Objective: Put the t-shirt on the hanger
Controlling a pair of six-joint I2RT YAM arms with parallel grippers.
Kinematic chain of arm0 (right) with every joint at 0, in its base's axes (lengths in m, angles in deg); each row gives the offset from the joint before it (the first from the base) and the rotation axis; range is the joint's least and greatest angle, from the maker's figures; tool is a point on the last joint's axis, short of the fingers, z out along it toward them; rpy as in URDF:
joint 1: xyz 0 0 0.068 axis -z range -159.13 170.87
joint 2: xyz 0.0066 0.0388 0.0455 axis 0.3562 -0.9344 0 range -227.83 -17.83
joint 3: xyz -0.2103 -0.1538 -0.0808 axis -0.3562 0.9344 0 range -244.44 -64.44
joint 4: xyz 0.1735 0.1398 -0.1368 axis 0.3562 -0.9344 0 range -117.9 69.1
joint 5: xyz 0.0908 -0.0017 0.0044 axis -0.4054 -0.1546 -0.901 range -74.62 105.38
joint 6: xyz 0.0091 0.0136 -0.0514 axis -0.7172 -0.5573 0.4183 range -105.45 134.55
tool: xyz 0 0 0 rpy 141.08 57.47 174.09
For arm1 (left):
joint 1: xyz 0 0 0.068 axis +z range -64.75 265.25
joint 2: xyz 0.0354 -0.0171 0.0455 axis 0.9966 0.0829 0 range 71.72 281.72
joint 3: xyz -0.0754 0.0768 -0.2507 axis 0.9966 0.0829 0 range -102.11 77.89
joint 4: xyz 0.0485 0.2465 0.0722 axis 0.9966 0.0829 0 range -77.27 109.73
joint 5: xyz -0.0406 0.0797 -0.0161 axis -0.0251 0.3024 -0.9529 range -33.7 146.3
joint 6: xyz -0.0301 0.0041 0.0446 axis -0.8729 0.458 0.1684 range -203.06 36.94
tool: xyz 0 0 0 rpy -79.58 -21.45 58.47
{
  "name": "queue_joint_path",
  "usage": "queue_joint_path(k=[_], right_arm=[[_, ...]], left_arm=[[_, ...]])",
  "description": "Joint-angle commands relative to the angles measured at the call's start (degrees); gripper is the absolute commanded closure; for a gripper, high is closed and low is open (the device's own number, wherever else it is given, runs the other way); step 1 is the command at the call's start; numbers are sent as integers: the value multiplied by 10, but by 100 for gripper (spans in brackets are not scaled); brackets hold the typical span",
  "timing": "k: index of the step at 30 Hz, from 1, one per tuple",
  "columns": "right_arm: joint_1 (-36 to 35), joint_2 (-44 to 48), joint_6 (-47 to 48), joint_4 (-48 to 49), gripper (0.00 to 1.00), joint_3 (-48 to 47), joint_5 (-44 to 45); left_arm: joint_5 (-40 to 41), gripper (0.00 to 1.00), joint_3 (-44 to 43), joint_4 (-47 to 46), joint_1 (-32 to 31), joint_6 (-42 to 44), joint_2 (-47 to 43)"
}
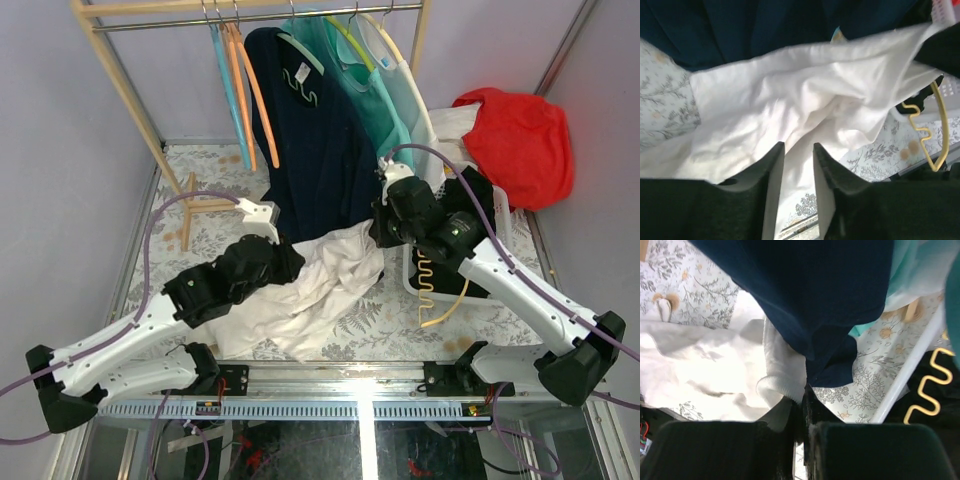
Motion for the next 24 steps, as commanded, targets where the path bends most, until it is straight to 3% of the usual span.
queue_joint_path(k=[1,8,14,24], right_arm=[[7,-11,26,-36,100,-73,29],[7,-18,32,-50,100,-53,16],[7,-22,31,-54,100,-61,6],[7,-30,34,-63,100,-96,-10]], left_arm=[[-65,66,60,-115,4,-39,8],[-156,57,76,-231,-7,-101,57],[-143,53,93,-304,-49,-163,95],[-53,51,140,-384,-117,-233,155]])
